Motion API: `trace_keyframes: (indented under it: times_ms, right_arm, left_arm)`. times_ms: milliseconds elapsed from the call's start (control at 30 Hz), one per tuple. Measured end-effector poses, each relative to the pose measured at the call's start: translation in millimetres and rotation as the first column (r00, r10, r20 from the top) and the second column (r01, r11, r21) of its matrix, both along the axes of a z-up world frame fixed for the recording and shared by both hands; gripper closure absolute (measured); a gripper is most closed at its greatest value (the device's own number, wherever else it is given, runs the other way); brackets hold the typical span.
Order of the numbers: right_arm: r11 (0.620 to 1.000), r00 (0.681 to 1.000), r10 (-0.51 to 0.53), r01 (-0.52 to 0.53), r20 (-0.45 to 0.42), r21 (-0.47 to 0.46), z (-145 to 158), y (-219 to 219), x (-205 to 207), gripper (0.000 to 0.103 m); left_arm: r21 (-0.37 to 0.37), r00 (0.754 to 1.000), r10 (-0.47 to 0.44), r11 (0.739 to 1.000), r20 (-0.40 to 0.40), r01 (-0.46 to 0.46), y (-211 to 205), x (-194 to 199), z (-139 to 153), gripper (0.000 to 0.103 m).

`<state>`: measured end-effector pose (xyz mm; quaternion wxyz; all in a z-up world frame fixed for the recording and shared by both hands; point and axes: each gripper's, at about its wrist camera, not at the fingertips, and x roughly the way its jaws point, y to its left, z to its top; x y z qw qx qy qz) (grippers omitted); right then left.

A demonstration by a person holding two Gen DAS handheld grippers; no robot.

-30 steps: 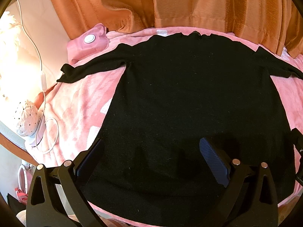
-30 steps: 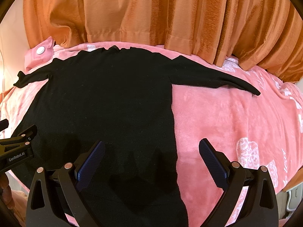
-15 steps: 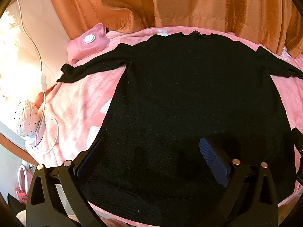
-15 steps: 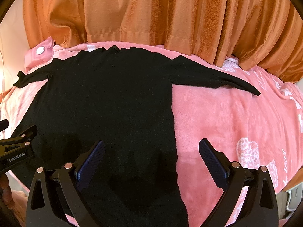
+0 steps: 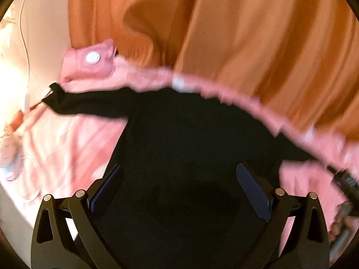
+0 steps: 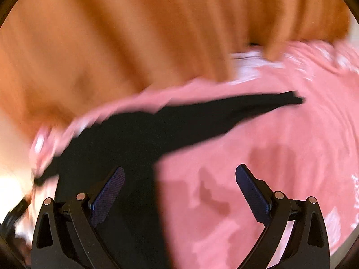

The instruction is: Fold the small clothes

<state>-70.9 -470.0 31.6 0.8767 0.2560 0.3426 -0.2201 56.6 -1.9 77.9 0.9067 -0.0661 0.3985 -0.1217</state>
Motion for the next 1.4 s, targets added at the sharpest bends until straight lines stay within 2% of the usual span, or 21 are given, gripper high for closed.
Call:
trace_keyframes:
  times_ms: [33,100,133,200,300,433,467,500,533,567,667,700,733,767,800,833,867,1000,1133,1333,1400]
  right_arm:
    - [0.998,0.998,-0.059,0.059,-0.005,0.003,-3.1,-28.9,3.2,0.007]
    - [0.987,0.987,-0.157,0.158,-0.032,0.017,-21.3,-90.0,8.6,0.021]
    - [0.981,0.981,-0.189,0.191,-0.042,0.036,-29.9,-108.3,8.5,0.021]
    - [0.953,0.965,-0.260,0.263,-0.042,0.150,-59.1,-153.6,2.3,0.026]
    - [0.903,0.952,-0.305,0.294,-0.014,0.315,-88.2,-190.7,-2.3,0.029]
    - [0.876,0.937,-0.346,0.304,0.049,0.376,-93.8,-217.8,3.1,0.031]
    - [0.878,0.938,-0.342,0.295,0.062,0.377,-92.7,-223.8,7.5,0.043]
    - [0.879,0.943,-0.326,0.280,0.060,0.385,-93.5,-228.1,13.6,0.074]
    - [0.878,0.953,-0.300,0.256,0.048,0.404,-94.2,-232.1,21.4,0.094]
    - [0.878,0.955,-0.288,0.237,0.064,0.415,-90.8,-233.5,24.6,0.097]
    - [0.921,0.939,-0.253,0.161,0.232,0.355,-47.9,-233.9,29.1,0.097]
    - [0.938,0.937,-0.258,0.186,0.235,0.292,-34.2,-235.5,31.8,0.092]
    - [0.945,0.940,-0.288,0.248,0.184,0.211,-26.7,-236.0,32.5,0.081]
    - [0.943,0.940,-0.318,0.299,0.125,0.148,-25.3,-235.9,32.5,0.049]
    - [0.932,0.931,-0.359,0.355,0.061,0.064,-25.8,-234.6,30.2,0.033]
    - [0.916,0.916,-0.402,0.402,0.009,-0.008,-30.5,-234.2,24.0,0.033]
    - [0.917,0.917,-0.398,0.398,-0.012,0.003,-37.0,-237.2,19.9,0.033]
    - [0.918,0.933,-0.359,0.352,0.006,0.184,-62.0,-251.5,12.3,0.033]
    - [0.938,0.964,-0.264,0.251,0.023,0.239,-80.5,-250.0,34.3,0.038]
    - [0.937,0.967,-0.245,0.220,0.063,0.271,-100.6,-247.0,50.6,0.070]
    - [0.937,0.968,-0.231,0.192,0.102,0.293,-100.2,-253.1,52.0,0.092]
  left_arm:
    - [-0.025,1.000,0.014,1.000,0.003,-0.014,-2.9,9.6,2.7,0.005]
    - [-0.076,1.000,0.014,0.997,-0.024,-0.016,-14.2,33.6,-1.1,0.005]
    - [-0.091,0.999,0.009,0.996,-0.037,-0.012,-18.6,41.5,-5.6,0.005]
    - [-0.099,0.998,0.009,0.995,-0.063,-0.015,-28.5,54.0,-21.9,0.005]
    - [-0.041,0.992,-0.009,0.999,-0.124,0.004,-42.6,66.4,-48.3,0.005]
    - [-0.030,0.987,0.007,0.999,-0.162,-0.012,-49.3,76.3,-66.6,0.005]
    - [-0.031,0.986,0.008,0.999,-0.168,-0.013,-51.2,77.9,-69.1,0.005]
    - [-0.029,0.984,0.002,1.000,-0.175,-0.007,-53.1,78.9,-71.8,0.005]
    - [-0.022,0.984,-0.001,1.000,-0.179,-0.003,-55.1,78.8,-72.2,0.005]
    - [-0.016,0.983,-0.002,1.000,-0.181,-0.001,-57.1,79.5,-72.4,0.005]
    - [-0.009,0.985,-0.010,1.000,-0.171,0.009,-62.2,81.4,-73.0,0.005]
    - [-0.011,0.986,-0.020,1.000,-0.167,0.018,-63.8,81.0,-72.8,0.005]
    - [-0.009,0.986,-0.025,1.000,-0.168,0.023,-66.3,81.4,-73.4,0.005]
    - [-0.006,0.985,-0.027,1.000,-0.169,0.026,-67.7,81.3,-73.8,0.005]
    - [-0.009,0.985,-0.028,1.000,-0.171,0.027,-68.2,81.2,-73.8,0.005]
    - [-0.016,0.984,-0.027,1.000,-0.174,0.025,-68.2,81.4,-73.8,0.005]
    - [-0.027,0.983,-0.029,0.999,-0.180,0.024,-68.5,82.3,-73.7,0.005]
    - [-0.058,0.983,-0.047,0.998,-0.178,0.037,-76.5,80.5,-70.9,0.005]
    - [-0.080,0.980,-0.085,0.994,-0.178,0.071,-95.0,75.1,-71.2,0.005]
    - [-0.067,0.971,-0.137,0.990,-0.197,0.126,-119.8,67.4,-81.1,0.005]
    - [-0.046,0.968,-0.145,0.989,-0.204,0.138,-123.6,67.8,-86.6,0.005]
